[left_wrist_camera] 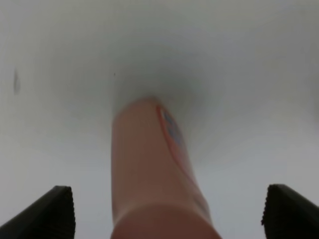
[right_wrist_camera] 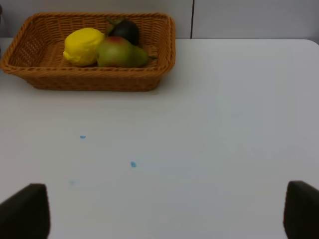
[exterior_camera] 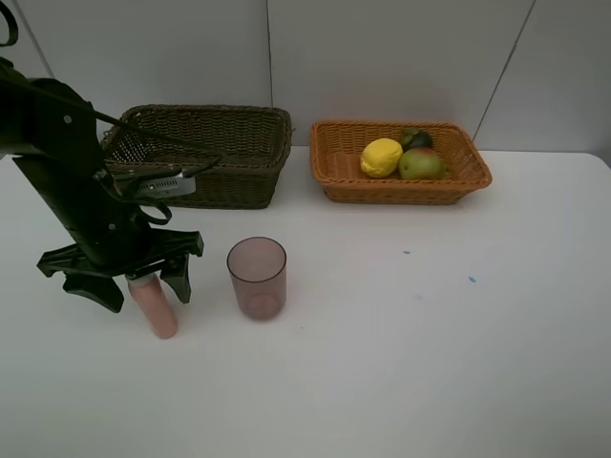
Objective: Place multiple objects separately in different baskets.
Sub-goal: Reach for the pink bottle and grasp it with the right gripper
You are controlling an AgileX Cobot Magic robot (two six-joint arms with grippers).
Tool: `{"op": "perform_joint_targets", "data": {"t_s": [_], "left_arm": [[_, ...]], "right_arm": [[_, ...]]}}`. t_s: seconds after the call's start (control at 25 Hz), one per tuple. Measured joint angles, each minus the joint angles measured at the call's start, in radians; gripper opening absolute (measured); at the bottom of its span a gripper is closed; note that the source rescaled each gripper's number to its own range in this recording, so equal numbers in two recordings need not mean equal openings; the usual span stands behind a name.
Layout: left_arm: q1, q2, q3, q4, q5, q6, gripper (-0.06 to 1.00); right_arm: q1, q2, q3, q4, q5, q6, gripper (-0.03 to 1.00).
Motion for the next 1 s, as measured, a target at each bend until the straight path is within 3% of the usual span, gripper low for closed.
{"op": "perform_joint_targets", "data": {"t_s": [0.12,0.28,1.0], "left_arm": [[0.0,0.0,0.0,0.0,-0.001,0.0,0.8],[0.0,0.0,0.0,0.001,-0.007,0.0,0.42],[0.0,0.0,0.0,0.0,-0.012,0.0,0.41]], "right_arm": [[0.0,0.0,0.0,0.0,0.0,0.0,1.0],[0.0,0.0,0.0,0.0,0.0,0.0,1.0],[0.0,0.0,0.0,-0.001,0.0,0.001,1.0]]}}
